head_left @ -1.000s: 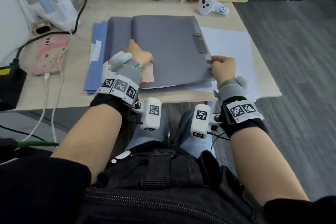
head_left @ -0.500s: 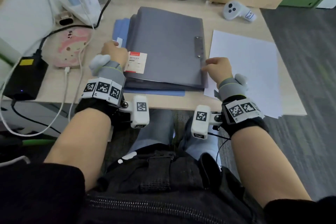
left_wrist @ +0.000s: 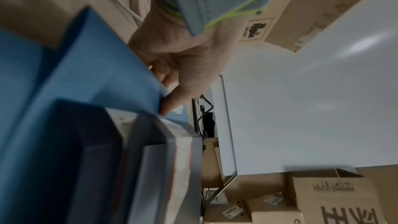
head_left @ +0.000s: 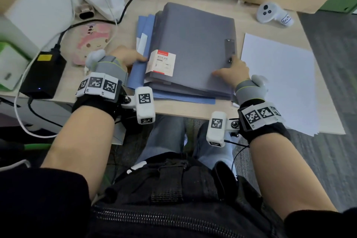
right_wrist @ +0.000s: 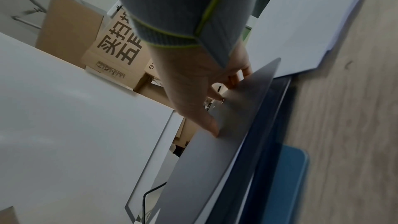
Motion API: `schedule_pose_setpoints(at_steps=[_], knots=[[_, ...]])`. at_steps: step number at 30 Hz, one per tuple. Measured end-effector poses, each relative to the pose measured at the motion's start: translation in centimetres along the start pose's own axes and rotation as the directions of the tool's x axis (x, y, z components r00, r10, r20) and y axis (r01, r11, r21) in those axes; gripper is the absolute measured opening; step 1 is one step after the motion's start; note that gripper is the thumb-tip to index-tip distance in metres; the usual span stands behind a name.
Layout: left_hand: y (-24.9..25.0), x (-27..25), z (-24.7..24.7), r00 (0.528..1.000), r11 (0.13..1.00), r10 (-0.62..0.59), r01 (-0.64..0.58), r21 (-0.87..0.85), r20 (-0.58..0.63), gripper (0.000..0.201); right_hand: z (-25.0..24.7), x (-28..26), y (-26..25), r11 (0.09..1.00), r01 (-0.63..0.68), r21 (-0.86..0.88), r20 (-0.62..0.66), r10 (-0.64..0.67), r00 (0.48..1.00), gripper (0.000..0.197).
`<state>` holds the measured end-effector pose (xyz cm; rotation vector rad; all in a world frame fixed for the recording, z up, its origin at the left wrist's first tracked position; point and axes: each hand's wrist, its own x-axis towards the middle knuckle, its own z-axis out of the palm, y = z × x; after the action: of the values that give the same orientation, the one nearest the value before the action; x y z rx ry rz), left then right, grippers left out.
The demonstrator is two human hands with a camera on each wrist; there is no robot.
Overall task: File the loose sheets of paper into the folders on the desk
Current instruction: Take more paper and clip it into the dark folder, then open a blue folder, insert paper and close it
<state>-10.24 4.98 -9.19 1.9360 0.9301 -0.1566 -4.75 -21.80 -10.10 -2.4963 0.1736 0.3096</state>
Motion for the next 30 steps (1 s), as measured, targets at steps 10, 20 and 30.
schedule_pose_setpoints(at_steps=[10,20,30], knots=[[-0.1,-0.3,-2.0,0.991,0.951,0.124,-0.135,-0.278,-0.057,0.034,0.0,-0.2,-2.7,0.977,0.202,-0.073,0.089,-0.196,0.977,0.053],[0.5,-3.2,-6.8,0.905,0.911,0.331,-0.38,-0.16,-0.265,0.028,0.8,-0.7,-4.2,0.958,0.277,-0.068,0.187,-0.26,0.947,0.054],[0.1,-5.4,-10.5,0.814,0.836,0.415,-0.517,-0.181,-0.408,0.03,2.2,-2.2,-6.3,0.945,0.319,-0.068,0.246,-0.294,0.923,0.056]])
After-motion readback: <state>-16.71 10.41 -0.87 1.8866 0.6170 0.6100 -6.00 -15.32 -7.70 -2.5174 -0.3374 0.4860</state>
